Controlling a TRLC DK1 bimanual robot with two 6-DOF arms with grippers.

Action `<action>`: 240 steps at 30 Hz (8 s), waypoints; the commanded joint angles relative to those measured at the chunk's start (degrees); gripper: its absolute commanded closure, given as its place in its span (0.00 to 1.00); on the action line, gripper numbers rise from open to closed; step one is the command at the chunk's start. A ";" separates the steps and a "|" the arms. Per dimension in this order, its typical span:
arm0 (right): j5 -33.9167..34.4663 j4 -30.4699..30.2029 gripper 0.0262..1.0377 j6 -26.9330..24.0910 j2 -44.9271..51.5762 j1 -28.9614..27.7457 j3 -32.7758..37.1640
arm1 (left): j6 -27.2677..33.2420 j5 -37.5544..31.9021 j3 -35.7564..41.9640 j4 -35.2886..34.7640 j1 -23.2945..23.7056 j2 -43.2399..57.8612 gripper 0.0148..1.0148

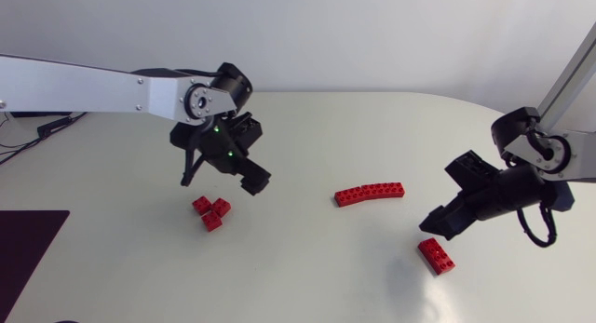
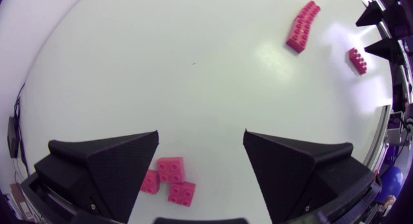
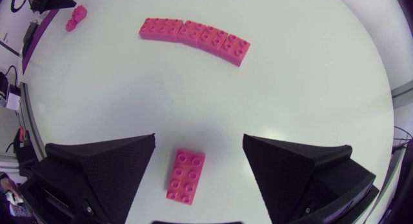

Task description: Sort duplo bricks by size, large to the right and small to the left

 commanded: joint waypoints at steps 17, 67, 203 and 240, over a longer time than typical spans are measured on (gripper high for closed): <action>5.92 5.59 0.70 0.97 1.19 2.20 -13.04 | 3.25 5.55 15.01 5.27 -13.20 16.84 0.04; 2.93 9.19 0.03 3.78 6.91 2.90 2.08 | 7.03 9.51 34.88 0.35 -15.31 31.60 0.04; 8.56 7.35 0.32 -6.32 6.20 27.34 -7.85 | 6.94 14.96 -9.51 1.84 -11.18 -12.43 0.02; 10.14 7.96 0.03 1.24 13.32 9.14 11.40 | 7.47 15.05 -10.47 2.46 -10.30 -13.40 0.02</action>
